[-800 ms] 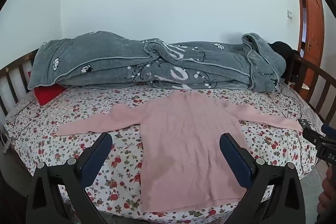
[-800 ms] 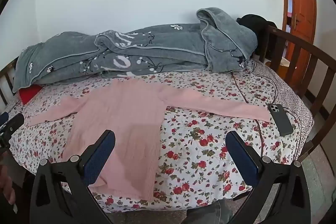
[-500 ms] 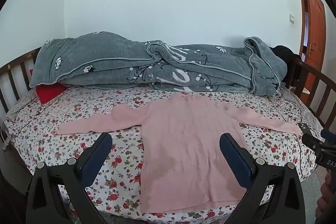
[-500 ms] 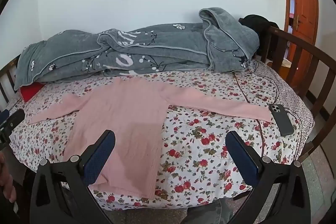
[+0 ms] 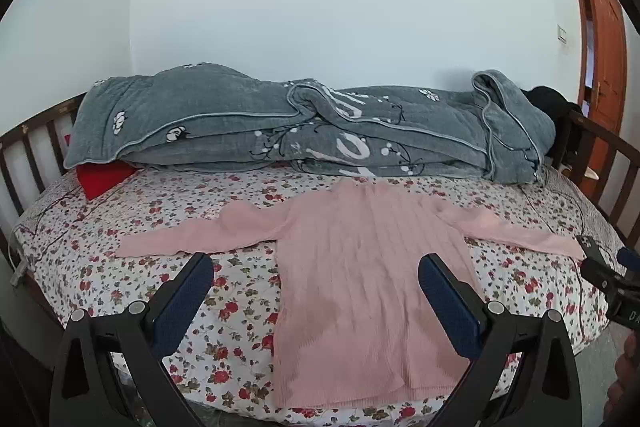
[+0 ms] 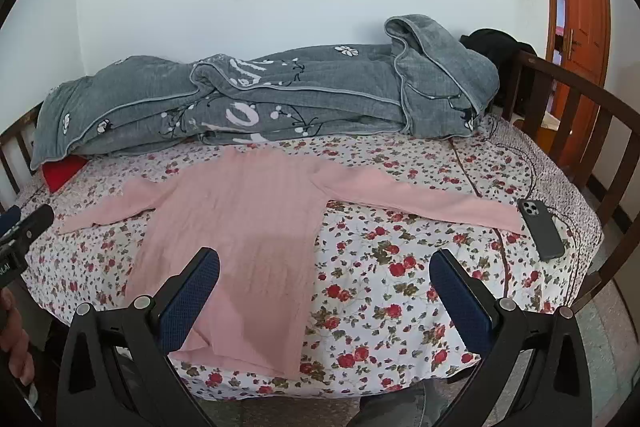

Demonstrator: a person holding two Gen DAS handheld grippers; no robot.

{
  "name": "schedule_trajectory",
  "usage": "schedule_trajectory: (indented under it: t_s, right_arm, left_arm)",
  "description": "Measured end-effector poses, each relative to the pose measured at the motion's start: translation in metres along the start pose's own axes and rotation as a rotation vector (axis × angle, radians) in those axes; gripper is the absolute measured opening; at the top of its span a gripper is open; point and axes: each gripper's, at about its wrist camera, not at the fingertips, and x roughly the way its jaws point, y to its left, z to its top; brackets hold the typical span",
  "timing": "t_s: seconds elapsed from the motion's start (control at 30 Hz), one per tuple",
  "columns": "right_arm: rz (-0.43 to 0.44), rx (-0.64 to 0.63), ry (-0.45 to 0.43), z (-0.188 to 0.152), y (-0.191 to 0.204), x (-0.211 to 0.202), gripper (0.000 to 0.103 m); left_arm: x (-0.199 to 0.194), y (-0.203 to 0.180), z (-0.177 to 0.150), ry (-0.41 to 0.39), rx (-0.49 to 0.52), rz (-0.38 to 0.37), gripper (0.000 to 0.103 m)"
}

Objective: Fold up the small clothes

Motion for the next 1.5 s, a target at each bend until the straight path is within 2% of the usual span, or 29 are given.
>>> schedule_trajectory:
  t_s: [1.17,1.5]
  right_arm:
    - [0.037,0.019,-0.017,-0.003,0.0,-0.008,0.103]
    - [0.047,-0.004,-0.034,0.01,0.002,-0.015,0.103]
  left_arm:
    - [-0.009,0.0,0.003,-0.007,0.009,0.004,0.103]
    - [-0.012,0.012,0.016,-0.011,-0.021,0.011,0.103]
